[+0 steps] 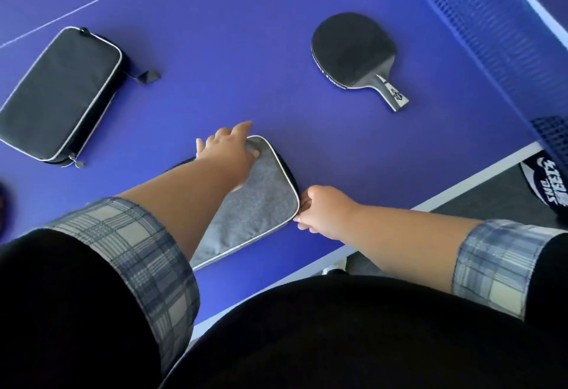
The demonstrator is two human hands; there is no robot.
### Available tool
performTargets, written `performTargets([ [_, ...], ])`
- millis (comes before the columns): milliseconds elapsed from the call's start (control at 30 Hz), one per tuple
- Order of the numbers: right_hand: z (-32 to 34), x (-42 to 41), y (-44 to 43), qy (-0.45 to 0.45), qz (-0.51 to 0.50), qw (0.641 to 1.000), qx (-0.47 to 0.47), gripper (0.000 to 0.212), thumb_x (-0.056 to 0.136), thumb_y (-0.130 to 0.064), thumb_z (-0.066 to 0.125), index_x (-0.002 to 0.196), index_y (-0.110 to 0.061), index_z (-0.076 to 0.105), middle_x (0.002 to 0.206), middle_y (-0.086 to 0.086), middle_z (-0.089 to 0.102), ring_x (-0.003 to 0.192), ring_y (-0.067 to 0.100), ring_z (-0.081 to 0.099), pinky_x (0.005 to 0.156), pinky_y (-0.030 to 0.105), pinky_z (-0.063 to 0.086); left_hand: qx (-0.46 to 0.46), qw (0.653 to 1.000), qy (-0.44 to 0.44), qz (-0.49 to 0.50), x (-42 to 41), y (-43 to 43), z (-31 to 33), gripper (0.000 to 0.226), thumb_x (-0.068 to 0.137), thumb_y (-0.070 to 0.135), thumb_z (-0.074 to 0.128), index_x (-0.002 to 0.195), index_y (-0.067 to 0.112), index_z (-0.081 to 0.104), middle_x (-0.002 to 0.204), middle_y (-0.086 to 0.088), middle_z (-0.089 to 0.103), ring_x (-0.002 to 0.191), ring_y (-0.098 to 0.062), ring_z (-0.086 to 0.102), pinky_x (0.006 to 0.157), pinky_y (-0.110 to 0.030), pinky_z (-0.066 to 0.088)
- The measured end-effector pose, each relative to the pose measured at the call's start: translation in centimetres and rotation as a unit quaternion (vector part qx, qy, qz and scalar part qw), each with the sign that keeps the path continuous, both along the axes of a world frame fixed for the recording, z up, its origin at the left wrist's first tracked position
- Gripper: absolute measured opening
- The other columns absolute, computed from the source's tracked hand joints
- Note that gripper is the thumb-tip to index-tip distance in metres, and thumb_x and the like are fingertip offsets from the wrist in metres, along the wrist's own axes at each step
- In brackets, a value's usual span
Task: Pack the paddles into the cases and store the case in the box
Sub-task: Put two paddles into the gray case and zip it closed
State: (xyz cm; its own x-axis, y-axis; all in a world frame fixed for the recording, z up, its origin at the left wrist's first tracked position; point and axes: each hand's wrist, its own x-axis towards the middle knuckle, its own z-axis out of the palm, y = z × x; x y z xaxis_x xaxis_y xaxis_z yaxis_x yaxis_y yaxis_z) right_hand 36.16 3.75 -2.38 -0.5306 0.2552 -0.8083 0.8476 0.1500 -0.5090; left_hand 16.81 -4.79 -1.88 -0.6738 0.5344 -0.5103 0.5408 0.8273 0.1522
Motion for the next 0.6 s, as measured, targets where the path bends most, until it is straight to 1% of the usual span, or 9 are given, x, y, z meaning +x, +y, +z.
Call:
performTargets([
  [33,-0.1,0.1,0.1,0.003,0.022,1.0,0.013,0.018,0.091,-0.023,0.064,0.104,-0.01,0.067,0.091,0.007,0.077,0.087,0.024,0.074,0.079,0.039,0.057,0.012,0.999,0.043,0.011,0.7,0.0,-0.2,0.062,0.098,0.042,0.046,0.152,0.036,0.017,0.151,-0.006,0.032,0.14,-0.032,0.026,0.117,-0.055,0.009],
  [100,-0.3,-0.1,0.5,0.013,0.098,0.993,0.065,0.021,0.093,-0.029,0.064,0.099,-0.009,0.064,0.091,0.008,0.074,0.084,0.024,0.072,0.072,0.035,0.052,0.051,0.992,0.107,0.05,2.4,-0.3,-0.4,0.064,0.099,0.041,0.044,0.153,0.036,0.01,0.156,-0.003,0.025,0.145,-0.027,0.016,0.117,-0.055,0.0],
  [167,-0.4,-0.4,0.7,0.026,0.163,0.978,0.127,0.026,0.094,-0.035,0.062,0.088,-0.01,0.059,0.086,0.007,0.067,0.084,0.029,0.066,0.068,0.035,0.047,0.072,0.988,0.121,0.061,4.2,-1.0,-0.8,0.065,0.097,0.049,0.039,0.152,0.039,0.005,0.161,-0.002,0.014,0.148,-0.025,0.006,0.117,-0.056,-0.003],
  [200,-0.4,-0.4,0.8,0.034,0.172,0.974,0.147,0.028,0.092,-0.038,0.063,0.084,-0.012,0.055,0.083,0.004,0.063,0.084,0.029,0.063,0.066,0.035,0.044,0.063,0.99,0.115,0.049,5.0,-1.3,-1.1,0.066,0.095,0.055,0.036,0.151,0.042,0.003,0.162,-0.002,0.009,0.148,-0.025,0.002,0.116,-0.058,-0.003],
  [300,-0.5,-0.1,0.0,0.039,0.159,0.971,0.174,0.045,0.08,-0.055,0.072,0.091,-0.019,0.049,0.089,-0.003,0.057,0.084,0.025,0.059,0.066,0.035,0.045,0.005,0.994,0.104,0.026,5.7,-2.1,-2.3,0.071,0.088,0.071,0.023,0.15,0.045,0.002,0.164,-0.002,0.0,0.149,-0.026,-0.004,0.113,-0.063,-0.001],
  [367,-0.7,0.0,-1.0,0.031,0.148,0.971,0.186,0.061,0.071,-0.065,0.075,0.097,-0.019,0.045,0.097,-0.004,0.054,0.087,0.024,0.058,0.066,0.035,0.043,-0.018,0.992,0.123,0.034,4.8,-2.3,-3.0,0.074,0.084,0.075,0.014,0.15,0.044,0.004,0.163,-0.002,0.005,0.148,-0.026,0.001,0.113,-0.061,0.006],
  [467,-0.7,-0.4,-2.1,0.023,0.101,0.975,0.197,0.074,0.063,-0.073,0.075,0.104,-0.018,0.045,0.103,-0.003,0.056,0.09,0.024,0.061,0.066,0.034,0.044,-0.025,0.988,0.142,0.054,3.1,-2.1,-3.5,0.073,0.084,0.074,0.01,0.15,0.045,0.008,0.156,-0.001,0.026,0.141,-0.023,0.021,0.105,-0.055,0.02],
  [533,-0.6,-0.6,-2.5,0.023,0.078,0.978,0.194,0.075,0.063,-0.074,0.074,0.102,-0.018,0.042,0.1,-0.004,0.057,0.086,0.023,0.059,0.066,0.035,0.047,-0.023,0.988,0.136,0.071,2.3,-1.8,-3.7,0.073,0.083,0.073,0.009,0.15,0.044,0.01,0.149,0.001,0.036,0.135,-0.023,0.03,0.104,-0.053,0.022],
  [600,-0.4,-0.6,-2.7,0.035,0.052,0.985,0.162,0.071,0.068,-0.068,0.076,0.104,-0.017,0.042,0.098,-0.005,0.062,0.086,0.02,0.063,0.07,0.038,0.053,-0.019,0.988,0.13,0.074,2.1,-1.7,-3.9,0.074,0.083,0.072,0.009,0.151,0.044,0.012,0.147,0.001,0.039,0.134,-0.024,0.032,0.108,-0.055,0.019],
])
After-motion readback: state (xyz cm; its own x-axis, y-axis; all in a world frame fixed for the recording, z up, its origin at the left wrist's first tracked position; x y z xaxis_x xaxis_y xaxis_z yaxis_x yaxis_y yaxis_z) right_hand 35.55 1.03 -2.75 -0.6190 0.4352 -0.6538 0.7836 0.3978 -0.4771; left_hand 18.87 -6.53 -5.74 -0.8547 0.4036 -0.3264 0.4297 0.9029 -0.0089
